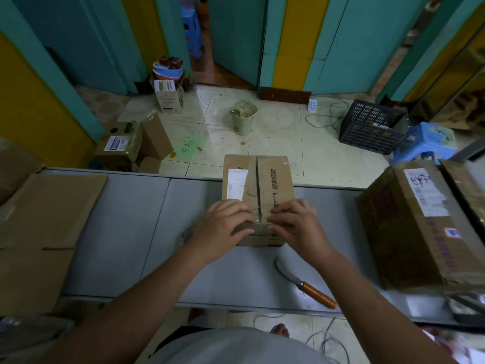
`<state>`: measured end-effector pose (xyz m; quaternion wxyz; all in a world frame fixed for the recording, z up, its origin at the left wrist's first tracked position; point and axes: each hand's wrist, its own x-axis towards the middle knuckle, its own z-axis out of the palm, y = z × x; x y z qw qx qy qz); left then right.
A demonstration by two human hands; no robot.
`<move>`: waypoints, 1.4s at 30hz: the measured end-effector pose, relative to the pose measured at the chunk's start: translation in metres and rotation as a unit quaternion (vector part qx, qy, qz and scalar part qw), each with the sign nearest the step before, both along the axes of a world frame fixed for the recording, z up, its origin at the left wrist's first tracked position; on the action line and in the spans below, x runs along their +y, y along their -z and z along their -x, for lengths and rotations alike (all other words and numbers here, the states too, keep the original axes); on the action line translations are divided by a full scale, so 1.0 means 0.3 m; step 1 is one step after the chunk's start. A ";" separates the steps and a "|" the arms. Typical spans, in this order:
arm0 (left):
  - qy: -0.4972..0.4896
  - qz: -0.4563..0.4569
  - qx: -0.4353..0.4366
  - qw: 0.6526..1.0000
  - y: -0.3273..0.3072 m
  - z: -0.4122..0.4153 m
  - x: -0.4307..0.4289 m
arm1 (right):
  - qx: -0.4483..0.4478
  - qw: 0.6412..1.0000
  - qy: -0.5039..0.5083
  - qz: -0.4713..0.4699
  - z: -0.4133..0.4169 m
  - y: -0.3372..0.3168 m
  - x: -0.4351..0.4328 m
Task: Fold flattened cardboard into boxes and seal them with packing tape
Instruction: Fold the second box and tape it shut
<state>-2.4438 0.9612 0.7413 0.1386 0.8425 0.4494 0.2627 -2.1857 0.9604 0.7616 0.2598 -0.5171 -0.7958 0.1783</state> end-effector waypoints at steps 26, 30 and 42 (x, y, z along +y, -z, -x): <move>0.035 0.023 -0.095 0.995 0.070 0.111 -0.025 | 0.076 0.996 0.020 -0.032 -0.099 0.102 -0.074; -0.010 0.030 -0.099 0.995 0.052 0.135 -0.062 | 0.133 0.978 0.156 0.031 -0.109 0.093 -0.114; -0.163 0.059 -0.121 0.978 0.041 0.152 -0.103 | 0.186 0.964 0.178 0.060 -0.061 0.093 -0.160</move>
